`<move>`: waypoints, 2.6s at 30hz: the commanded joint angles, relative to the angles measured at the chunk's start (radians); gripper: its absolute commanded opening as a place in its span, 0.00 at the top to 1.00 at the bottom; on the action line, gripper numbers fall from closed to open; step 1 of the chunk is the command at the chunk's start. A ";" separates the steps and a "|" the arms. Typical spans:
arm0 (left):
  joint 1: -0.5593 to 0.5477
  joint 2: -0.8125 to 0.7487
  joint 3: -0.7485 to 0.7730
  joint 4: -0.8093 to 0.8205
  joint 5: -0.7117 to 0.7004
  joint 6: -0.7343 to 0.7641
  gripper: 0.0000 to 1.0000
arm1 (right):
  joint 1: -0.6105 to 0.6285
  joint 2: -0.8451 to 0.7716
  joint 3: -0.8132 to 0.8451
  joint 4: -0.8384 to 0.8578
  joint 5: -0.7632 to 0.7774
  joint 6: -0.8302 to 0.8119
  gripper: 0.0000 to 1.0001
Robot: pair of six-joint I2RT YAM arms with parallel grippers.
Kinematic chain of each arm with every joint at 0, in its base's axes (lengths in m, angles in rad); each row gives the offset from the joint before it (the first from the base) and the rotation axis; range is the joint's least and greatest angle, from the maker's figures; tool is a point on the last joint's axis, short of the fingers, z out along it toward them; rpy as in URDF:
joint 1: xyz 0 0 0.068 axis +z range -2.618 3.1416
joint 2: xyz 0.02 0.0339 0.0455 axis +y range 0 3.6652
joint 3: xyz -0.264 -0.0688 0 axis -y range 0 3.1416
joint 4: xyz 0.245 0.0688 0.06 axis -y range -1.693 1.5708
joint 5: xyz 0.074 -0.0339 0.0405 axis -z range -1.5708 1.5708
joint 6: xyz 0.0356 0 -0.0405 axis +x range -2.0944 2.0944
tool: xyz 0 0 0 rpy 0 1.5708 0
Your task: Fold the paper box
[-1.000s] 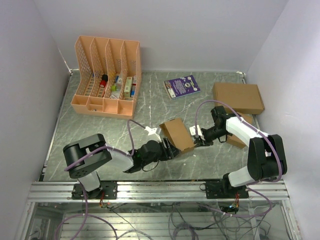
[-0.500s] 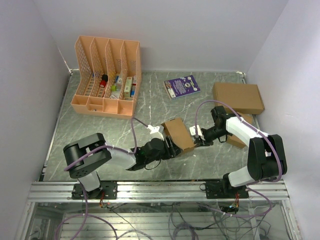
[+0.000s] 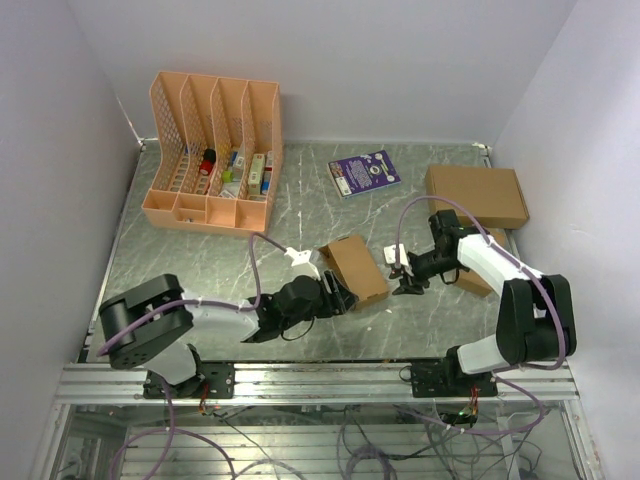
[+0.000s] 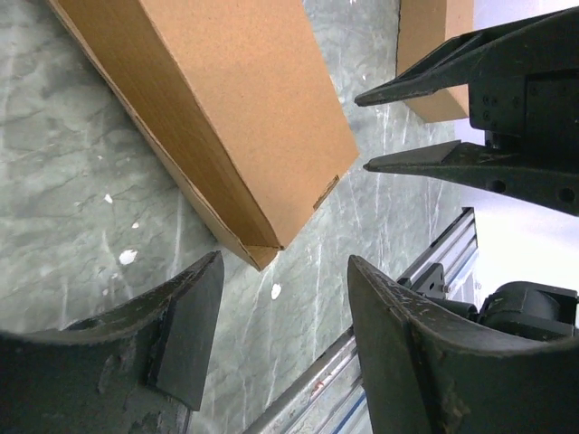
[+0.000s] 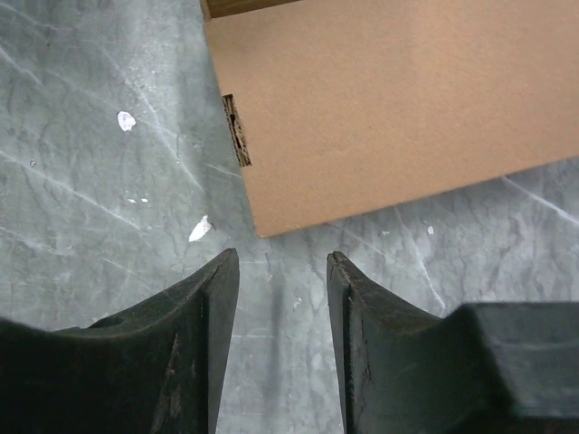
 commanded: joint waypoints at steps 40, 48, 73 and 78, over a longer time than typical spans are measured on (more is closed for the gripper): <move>0.513 0.229 0.157 -0.109 0.295 0.296 0.83 | 0.154 0.307 0.310 0.666 0.469 1.438 0.94; 0.485 0.282 0.222 -0.137 0.282 0.283 0.83 | 0.187 0.342 0.305 0.666 0.460 1.473 0.94; 0.408 0.333 0.436 -0.353 0.241 0.388 0.84 | 0.286 0.355 0.309 0.664 0.468 1.474 0.95; 0.398 0.340 0.467 -0.401 0.234 0.419 0.85 | 0.295 0.347 0.301 0.674 0.451 1.468 0.95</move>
